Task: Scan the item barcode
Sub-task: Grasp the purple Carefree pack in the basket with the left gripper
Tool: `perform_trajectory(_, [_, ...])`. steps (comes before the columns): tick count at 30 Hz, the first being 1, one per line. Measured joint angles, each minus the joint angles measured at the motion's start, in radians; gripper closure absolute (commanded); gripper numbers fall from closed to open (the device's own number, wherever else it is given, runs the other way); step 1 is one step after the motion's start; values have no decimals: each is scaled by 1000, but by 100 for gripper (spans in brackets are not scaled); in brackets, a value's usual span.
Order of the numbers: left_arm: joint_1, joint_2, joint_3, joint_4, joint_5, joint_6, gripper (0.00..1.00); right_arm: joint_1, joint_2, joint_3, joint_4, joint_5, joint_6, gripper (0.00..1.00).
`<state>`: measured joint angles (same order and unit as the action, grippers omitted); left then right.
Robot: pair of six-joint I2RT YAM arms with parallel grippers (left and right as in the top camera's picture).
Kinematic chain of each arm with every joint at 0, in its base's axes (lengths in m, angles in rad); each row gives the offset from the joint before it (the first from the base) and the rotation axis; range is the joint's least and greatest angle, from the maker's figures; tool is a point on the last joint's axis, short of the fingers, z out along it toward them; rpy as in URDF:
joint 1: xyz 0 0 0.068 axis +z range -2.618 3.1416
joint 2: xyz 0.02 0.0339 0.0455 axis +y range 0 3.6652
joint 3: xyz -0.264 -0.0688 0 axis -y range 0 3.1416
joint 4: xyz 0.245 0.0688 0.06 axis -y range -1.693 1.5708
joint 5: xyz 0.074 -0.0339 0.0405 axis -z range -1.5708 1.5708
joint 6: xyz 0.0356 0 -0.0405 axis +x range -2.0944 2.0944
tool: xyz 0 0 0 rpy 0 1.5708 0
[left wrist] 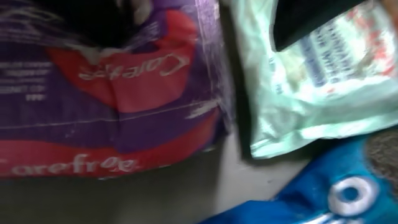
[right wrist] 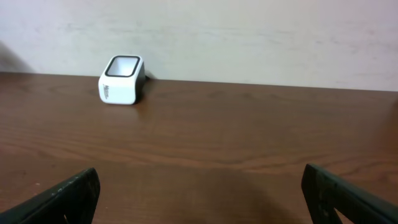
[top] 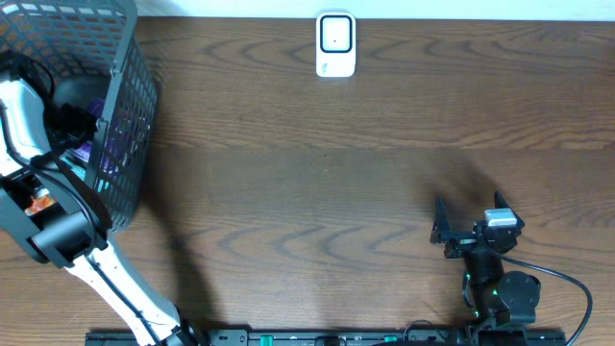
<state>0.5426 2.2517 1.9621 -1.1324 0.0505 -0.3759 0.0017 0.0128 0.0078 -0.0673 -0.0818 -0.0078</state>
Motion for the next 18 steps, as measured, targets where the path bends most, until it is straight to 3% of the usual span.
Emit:
perform_trajectory(10, [-1,0,-6,25,49,-2,81,0,0,0,0,0,0,1])
perform_trajectory(12, [-1,0,-6,23,51,2,81,0,0,0,0,0,0,1])
perform_trajectory(14, [-1,-2,-6,23,52,3,92,0,0,0,0,0,0,1])
perform_trajectory(18, [-2,-6,-6,19,56,5,93,0,0,0,0,0,0,1])
